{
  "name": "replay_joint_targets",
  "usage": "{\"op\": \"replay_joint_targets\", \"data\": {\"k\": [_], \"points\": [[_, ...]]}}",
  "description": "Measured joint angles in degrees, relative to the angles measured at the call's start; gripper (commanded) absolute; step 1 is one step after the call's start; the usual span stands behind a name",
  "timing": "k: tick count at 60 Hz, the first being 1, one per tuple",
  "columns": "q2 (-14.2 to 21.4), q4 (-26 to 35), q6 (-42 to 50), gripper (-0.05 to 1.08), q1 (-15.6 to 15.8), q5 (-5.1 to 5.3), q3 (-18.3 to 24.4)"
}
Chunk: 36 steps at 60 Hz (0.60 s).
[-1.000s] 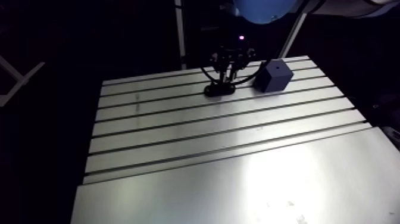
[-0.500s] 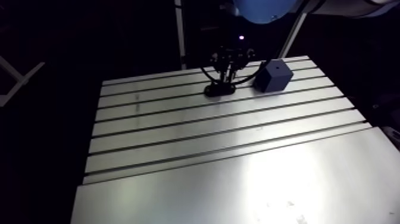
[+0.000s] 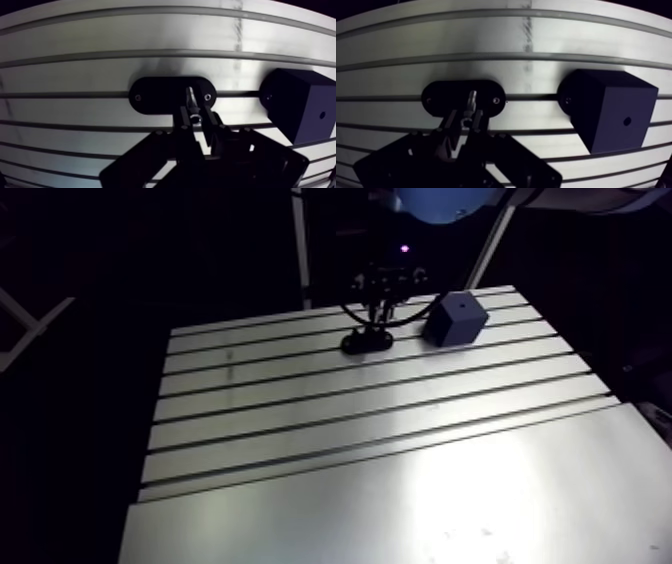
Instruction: Pick up the M10 bolt and insert it into the hole until fully seated.
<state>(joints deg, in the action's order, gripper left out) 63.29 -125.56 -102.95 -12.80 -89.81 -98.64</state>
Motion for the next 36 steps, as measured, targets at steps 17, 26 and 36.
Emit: {"op": "replay_joint_targets", "data": {"k": [17, 26, 36], "points": [[1.64, 2.01, 0.80, 0.95, -0.02, 0.21, 1.05], [2.72, 4.17, 1.43, 1.02, -0.13, 0.13, 2.11], [3.93, 7.30, 1.64, 1.06, -0.47, 0.04, 3.69]]}}
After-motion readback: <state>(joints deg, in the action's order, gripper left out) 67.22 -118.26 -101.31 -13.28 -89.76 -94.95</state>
